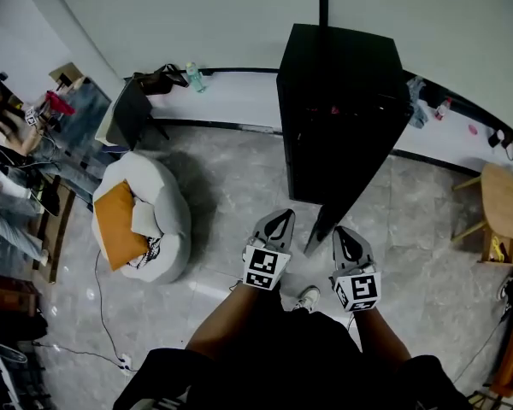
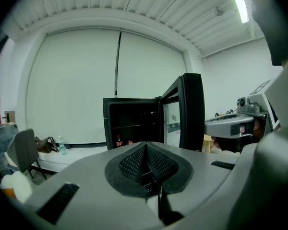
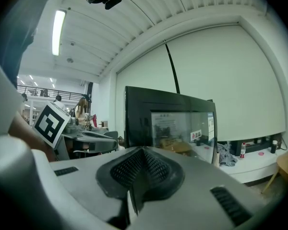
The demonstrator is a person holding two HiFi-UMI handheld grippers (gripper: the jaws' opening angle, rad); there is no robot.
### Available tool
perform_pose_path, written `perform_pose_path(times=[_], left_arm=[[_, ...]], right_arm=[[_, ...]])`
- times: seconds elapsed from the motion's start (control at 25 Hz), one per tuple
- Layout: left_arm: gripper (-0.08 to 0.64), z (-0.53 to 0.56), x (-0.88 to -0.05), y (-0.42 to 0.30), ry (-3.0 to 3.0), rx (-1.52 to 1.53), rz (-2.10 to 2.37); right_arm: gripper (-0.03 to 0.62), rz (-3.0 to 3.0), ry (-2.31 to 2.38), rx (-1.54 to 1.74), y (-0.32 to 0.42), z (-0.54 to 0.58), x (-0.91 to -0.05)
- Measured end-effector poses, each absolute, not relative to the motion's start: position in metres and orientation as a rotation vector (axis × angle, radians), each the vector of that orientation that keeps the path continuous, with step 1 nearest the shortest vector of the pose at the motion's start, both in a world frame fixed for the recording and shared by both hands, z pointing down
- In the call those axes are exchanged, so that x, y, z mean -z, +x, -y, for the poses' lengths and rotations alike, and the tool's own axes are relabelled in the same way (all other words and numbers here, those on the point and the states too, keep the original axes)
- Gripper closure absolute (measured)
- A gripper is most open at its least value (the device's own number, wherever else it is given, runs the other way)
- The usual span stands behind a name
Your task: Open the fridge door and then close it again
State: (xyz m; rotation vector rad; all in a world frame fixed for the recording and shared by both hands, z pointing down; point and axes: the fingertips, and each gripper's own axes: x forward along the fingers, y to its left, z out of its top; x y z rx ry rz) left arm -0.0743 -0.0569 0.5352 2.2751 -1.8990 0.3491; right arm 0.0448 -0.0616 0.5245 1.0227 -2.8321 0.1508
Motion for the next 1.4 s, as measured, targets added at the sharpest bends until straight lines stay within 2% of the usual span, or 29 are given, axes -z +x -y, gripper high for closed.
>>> perform_pose_path(times=[1.4], left_arm=[[0.538,0.105,-0.526,-0.146,2.254,-0.321,1.92]], right_arm=[[0.583,2.855,0.892,-0.16,-0.059,0.102,-0.529]])
